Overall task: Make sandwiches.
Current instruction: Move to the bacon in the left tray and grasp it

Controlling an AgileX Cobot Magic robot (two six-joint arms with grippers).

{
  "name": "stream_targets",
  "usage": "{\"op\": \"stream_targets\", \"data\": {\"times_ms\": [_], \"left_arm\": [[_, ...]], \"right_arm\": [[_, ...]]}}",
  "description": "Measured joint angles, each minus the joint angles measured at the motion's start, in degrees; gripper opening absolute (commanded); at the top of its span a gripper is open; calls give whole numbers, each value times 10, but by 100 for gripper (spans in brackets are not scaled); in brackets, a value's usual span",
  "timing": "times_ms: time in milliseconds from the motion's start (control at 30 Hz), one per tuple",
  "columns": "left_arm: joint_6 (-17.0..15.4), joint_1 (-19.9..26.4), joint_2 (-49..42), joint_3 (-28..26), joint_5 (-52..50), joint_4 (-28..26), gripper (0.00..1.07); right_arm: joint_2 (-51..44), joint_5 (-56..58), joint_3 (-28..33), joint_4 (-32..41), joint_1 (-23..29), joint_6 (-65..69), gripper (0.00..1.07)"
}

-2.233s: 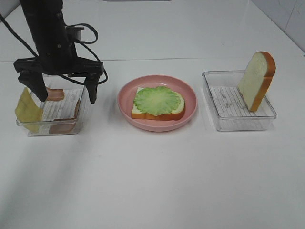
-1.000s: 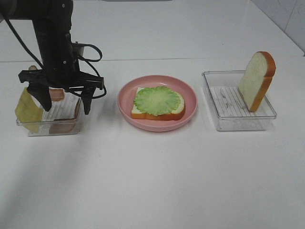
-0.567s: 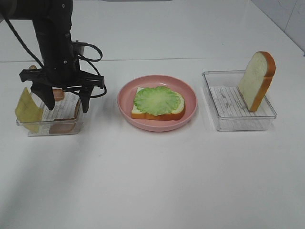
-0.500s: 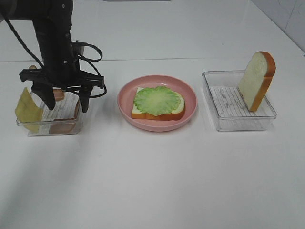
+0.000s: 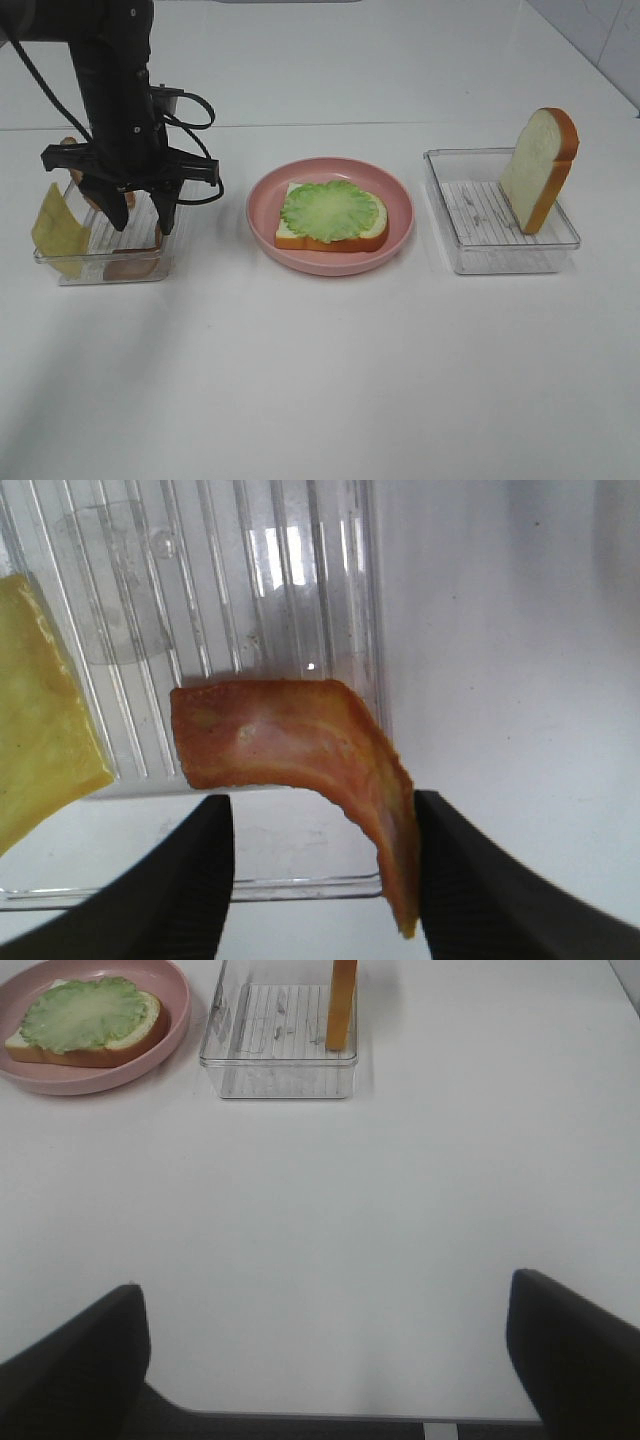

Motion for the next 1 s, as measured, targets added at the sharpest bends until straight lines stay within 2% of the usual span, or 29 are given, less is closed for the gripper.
{"op": "stream_targets", "data": {"times_ms": [600,667,700,733,800,1000], "left_arm": [[6,0,0,0,-8,-17,44],[6,0,0,0,-8,-17,42],[7,0,0,0,-8,-17,37],[7,0,0,0,-8,-17,37],[10,0,0,0,-9,-18,31],[12,0,0,0,-13,-23,28]], "right_arm": [[0,0,0,0,0,0,94],[0,0,0,0,0,0,94],[0,0,0,0,0,0,94],[0,0,0,0,0,0,94],[0,0,0,0,0,0,94],[0,0,0,0,0,0,94]]}}
